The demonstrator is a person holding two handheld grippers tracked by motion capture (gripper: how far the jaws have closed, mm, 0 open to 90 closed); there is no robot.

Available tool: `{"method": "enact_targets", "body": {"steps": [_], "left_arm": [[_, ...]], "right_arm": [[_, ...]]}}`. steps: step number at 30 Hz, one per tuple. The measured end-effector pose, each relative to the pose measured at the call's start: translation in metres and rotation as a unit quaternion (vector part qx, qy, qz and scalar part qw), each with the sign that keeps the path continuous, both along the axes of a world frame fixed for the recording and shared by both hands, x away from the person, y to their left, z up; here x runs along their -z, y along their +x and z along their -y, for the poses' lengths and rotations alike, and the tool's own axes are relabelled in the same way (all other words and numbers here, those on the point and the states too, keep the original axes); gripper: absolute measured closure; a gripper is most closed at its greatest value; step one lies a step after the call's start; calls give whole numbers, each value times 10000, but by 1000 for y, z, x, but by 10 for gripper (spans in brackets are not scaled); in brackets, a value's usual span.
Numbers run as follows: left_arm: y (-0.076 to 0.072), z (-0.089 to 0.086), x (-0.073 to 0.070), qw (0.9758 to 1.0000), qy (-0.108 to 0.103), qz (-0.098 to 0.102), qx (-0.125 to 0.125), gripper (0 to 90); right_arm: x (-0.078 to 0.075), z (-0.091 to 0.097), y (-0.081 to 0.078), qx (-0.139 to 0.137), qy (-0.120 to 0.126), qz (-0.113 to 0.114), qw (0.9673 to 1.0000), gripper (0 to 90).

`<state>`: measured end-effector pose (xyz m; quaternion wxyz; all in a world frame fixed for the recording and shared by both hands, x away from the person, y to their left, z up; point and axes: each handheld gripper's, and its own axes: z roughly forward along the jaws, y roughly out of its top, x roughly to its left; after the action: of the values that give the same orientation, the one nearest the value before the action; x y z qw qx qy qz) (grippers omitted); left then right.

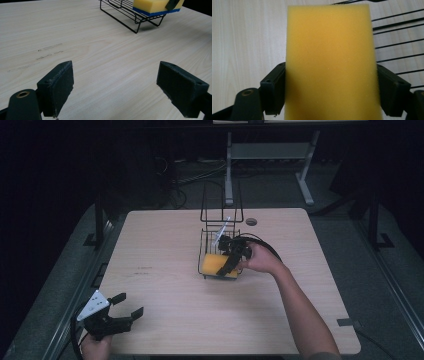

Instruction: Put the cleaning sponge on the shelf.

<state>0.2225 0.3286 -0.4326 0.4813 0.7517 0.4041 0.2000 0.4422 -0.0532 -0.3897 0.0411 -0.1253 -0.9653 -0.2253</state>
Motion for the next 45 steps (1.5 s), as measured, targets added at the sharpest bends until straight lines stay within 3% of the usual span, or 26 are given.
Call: {"method": "enact_targets", "body": {"steps": [8, 12, 16, 20, 22, 27, 31, 45], "left_arm": [[0, 0, 0, 10000, 9, -13, -1, 134], [0, 0, 0, 10000, 11, -15, -4, 134], [1, -1, 1, 10000, 17, -17, -6, 134], [1, -1, 0, 10000, 4, -9, -20, 134], [0, -1, 0, 10000, -6, -11, -28, 134], [0, -1, 0, 10000, -2, -6, -28, 134], [0, -1, 0, 10000, 5, -7, -17, 134], [1, 1, 1, 10000, 12, -19, 22, 134]], "right_arm": [[0, -1, 10, 34, -136, -44, 9999, 215], [-2, -1, 15, 49, 61, -97, 9999, 216], [0, -1, 20, 84, -104, -53, 9999, 215], [-4, -5, 25, 27, -169, -60, 9998, 215], [-4, -5, 28, 76, -65, -103, 9999, 216], [-6, -8, 34, 99, -210, -102, 9997, 215], [-7, -10, 39, 91, -115, -102, 9998, 216], [9, -11, 48, 262, -182, -148, 9994, 213]]}}
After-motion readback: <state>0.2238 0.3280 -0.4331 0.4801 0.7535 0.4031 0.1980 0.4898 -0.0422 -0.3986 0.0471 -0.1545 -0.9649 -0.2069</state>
